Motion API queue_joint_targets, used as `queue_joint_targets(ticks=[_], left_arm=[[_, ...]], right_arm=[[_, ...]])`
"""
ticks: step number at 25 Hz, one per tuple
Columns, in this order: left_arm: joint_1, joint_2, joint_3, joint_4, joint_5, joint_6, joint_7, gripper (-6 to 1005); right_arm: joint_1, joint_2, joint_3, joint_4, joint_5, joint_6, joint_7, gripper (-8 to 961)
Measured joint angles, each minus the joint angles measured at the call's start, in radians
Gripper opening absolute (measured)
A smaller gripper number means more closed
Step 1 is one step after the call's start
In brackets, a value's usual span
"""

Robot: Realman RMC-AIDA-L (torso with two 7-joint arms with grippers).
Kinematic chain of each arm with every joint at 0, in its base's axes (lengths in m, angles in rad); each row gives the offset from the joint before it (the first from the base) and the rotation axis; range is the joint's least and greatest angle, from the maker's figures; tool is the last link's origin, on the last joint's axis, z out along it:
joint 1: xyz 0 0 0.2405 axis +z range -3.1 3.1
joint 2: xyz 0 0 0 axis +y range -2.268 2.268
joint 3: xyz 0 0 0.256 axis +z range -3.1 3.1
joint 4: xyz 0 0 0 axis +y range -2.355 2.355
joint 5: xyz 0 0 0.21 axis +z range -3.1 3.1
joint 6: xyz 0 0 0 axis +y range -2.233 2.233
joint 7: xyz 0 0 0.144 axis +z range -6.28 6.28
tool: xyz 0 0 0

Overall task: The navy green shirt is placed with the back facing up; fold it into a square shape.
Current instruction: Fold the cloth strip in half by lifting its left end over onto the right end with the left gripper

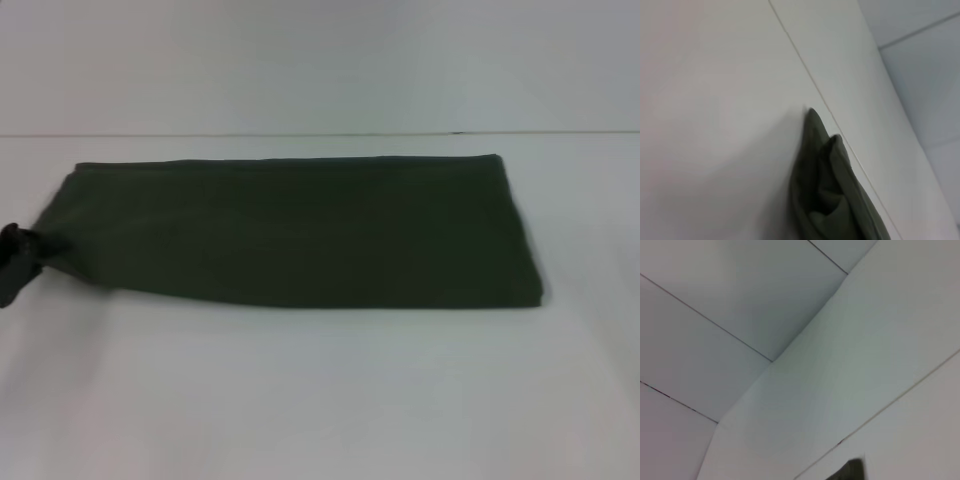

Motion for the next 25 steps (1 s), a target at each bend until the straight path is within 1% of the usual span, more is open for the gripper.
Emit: queue_joint_targets(ticks=[5, 7, 9, 11, 13, 16, 18, 21, 23, 25], left_arm=[[0.004, 0.027, -0.008, 0.003, 0.005, -0.021, -0.004, 39], [0.004, 0.029, -0.008, 0.006, 0.007, -0.014, -0.002, 40], [0.003, 0.023, -0.009, 0.017, 0.003, 0.002, 0.001, 42], [-0.004, 0.010, -0.011, 0.042, -0.015, 0.046, 0.009, 44], [-0.017, -0.005, -0.008, 0.079, -0.045, 0.125, 0.019, 46], [-0.057, -0.028, -0.006, 0.137, -0.071, 0.255, 0.015, 46], [-0.091, -0.041, -0.004, 0.158, -0.073, 0.317, 0.004, 47], [-0.158, -0.071, 0.027, 0.172, -0.074, 0.373, -0.004, 47], [-0.196, -0.097, 0.053, 0.180, -0.074, 0.379, -0.002, 47], [-0.229, -0.131, 0.080, 0.191, -0.074, 0.372, 0.006, 47]], right_arm=[[0.004, -0.003, 0.000, 0.000, 0.000, -0.002, 0.000, 902], [0.005, -0.003, 0.000, 0.000, 0.000, -0.002, 0.000, 901], [0.005, 0.000, -0.001, 0.000, -0.001, -0.002, -0.001, 900], [0.005, 0.002, -0.002, 0.000, -0.001, -0.002, -0.005, 898], [0.006, 0.003, -0.003, 0.000, -0.001, -0.003, -0.008, 897], [0.008, 0.004, -0.007, 0.001, -0.001, -0.004, -0.010, 896], [0.009, 0.006, -0.008, 0.003, 0.000, -0.004, -0.016, 894], [0.011, 0.006, -0.008, 0.012, 0.000, -0.004, -0.023, 893], [0.012, 0.007, -0.008, 0.014, 0.000, -0.004, -0.024, 891], [0.013, 0.007, -0.008, 0.014, 0.000, -0.005, -0.025, 890]])
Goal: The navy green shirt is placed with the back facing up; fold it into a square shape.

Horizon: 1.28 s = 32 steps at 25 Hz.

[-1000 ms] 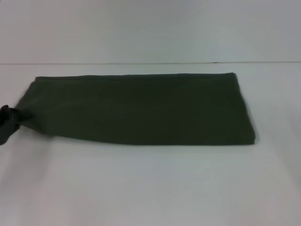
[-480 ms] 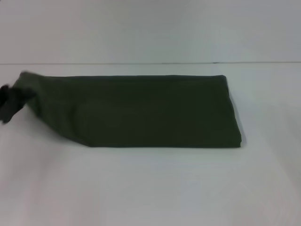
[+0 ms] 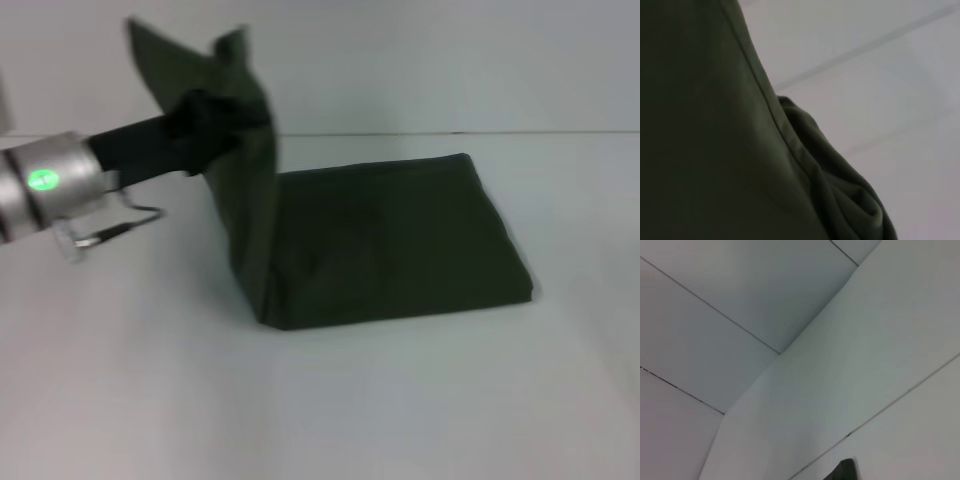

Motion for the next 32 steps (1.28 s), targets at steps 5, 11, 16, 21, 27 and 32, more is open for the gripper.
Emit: queue_joint_targets(ticks=[5, 11, 16, 21, 27, 32], left_arm=[[-0.069, -0.044, 0.130, -0.054, -0.052, -0.082, 0.059, 47], [-0.171, -0.044, 0.315, -0.221, -0.163, -0.285, 0.175, 71], [-0.232, -0.045, 0.512, -0.249, -0.170, -0.387, 0.187, 102], [-0.237, -0.042, 0.546, -0.207, -0.187, -0.277, 0.195, 182], [-0.107, -0.035, 0.470, -0.047, -0.236, -0.031, 0.227, 318], [0.035, -0.004, 0.340, -0.001, -0.247, -0.001, 0.117, 515]], right_arm=[[0.001, 0.000, 0.000, 0.006, 0.000, -0.007, -0.001, 887], [0.005, -0.001, -0.001, 0.015, -0.005, -0.008, -0.001, 884], [0.006, -0.004, -0.001, 0.020, -0.006, -0.008, -0.001, 881], [0.007, -0.007, -0.002, 0.022, -0.007, -0.008, -0.001, 878], [0.010, -0.014, -0.021, 0.023, -0.010, -0.009, 0.001, 875], [0.039, -0.044, -0.110, 0.023, -0.075, -0.021, 0.051, 872]])
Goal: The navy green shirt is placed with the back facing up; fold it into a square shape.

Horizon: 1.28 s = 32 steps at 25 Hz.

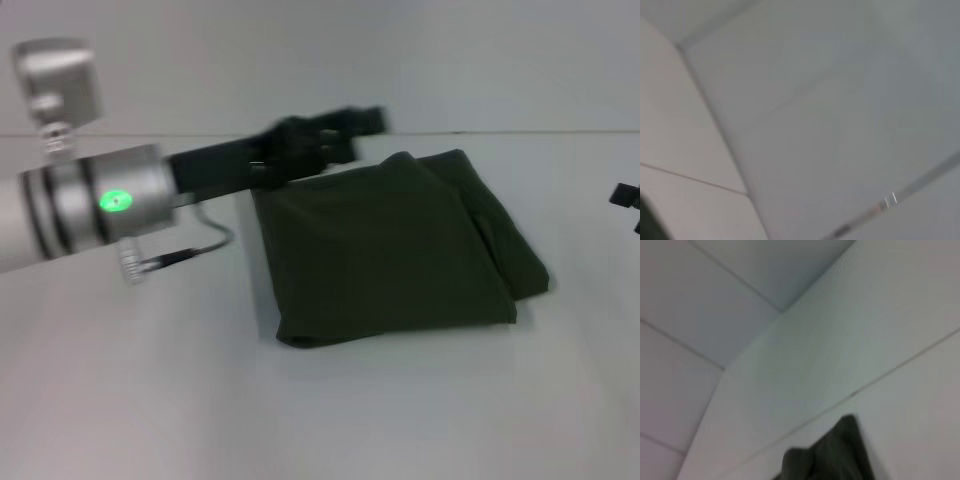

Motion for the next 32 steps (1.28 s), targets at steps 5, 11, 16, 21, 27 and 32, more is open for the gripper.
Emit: queue_joint_targets(ticks=[5, 11, 16, 21, 27, 32], left_arm=[[0.089, 0.027, -0.092, 0.006, 0.000, 0.064, -0.026, 841], [0.143, 0.049, -0.148, 0.020, 0.000, 0.124, -0.017, 938], [0.163, 0.051, -0.169, 0.034, 0.000, 0.141, -0.011, 939], [0.167, 0.048, -0.193, 0.034, -0.001, 0.157, 0.000, 939], [0.167, 0.042, -0.196, 0.030, -0.001, 0.155, 0.008, 938], [0.165, 0.040, -0.196, 0.027, 0.004, 0.151, 0.010, 939]], right_arm=[[0.098, -0.039, -0.065, 0.000, -0.138, -0.040, 0.122, 869], [0.258, -0.053, -0.136, 0.001, -0.355, -0.061, 0.310, 865], [0.364, -0.025, -0.167, 0.001, -0.486, -0.039, 0.405, 862], [0.416, -0.002, -0.193, 0.019, -0.574, 0.020, 0.462, 859], [0.446, 0.018, -0.224, 0.095, -0.581, 0.129, 0.457, 856], [0.451, 0.042, -0.247, 0.118, -0.577, 0.197, 0.443, 853]])
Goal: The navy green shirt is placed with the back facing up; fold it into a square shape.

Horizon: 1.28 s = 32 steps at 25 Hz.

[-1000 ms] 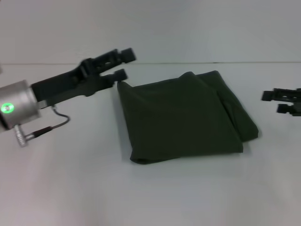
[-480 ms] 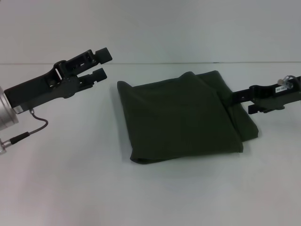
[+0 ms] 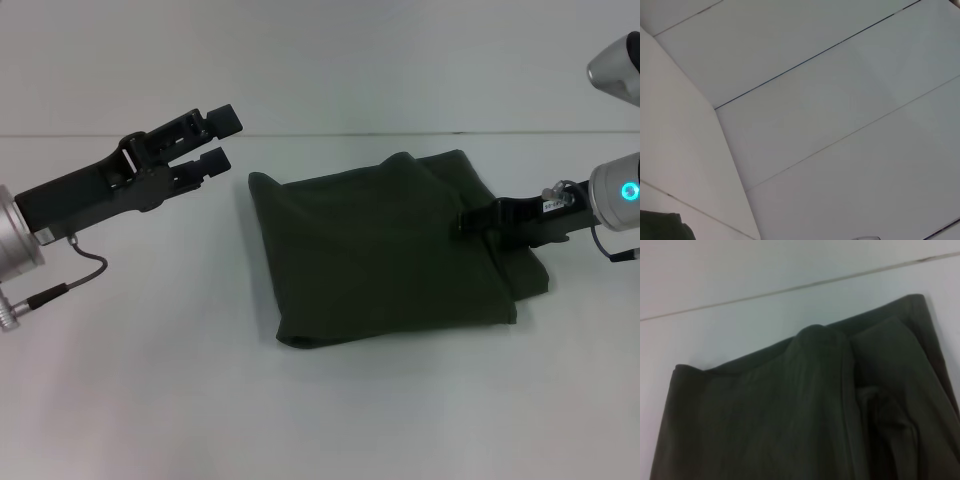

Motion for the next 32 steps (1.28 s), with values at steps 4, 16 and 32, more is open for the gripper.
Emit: queue_joint_targets(ticks=[4, 16, 32], left_arm=[[0.001, 0.000, 0.000, -0.001, 0.001, -0.003, 0.000, 939], [-0.006, -0.003, 0.002, -0.004, 0.003, -0.015, 0.002, 939], [-0.009, -0.006, 0.002, -0.005, 0.003, -0.038, 0.002, 939]], right_arm=[[0.001, 0.019, -0.001, 0.000, 0.000, 0.030, -0.010, 851], [0.004, 0.038, -0.013, 0.005, -0.007, 0.046, -0.009, 844], [0.001, 0.041, -0.013, -0.023, 0.000, 0.049, -0.009, 303]])
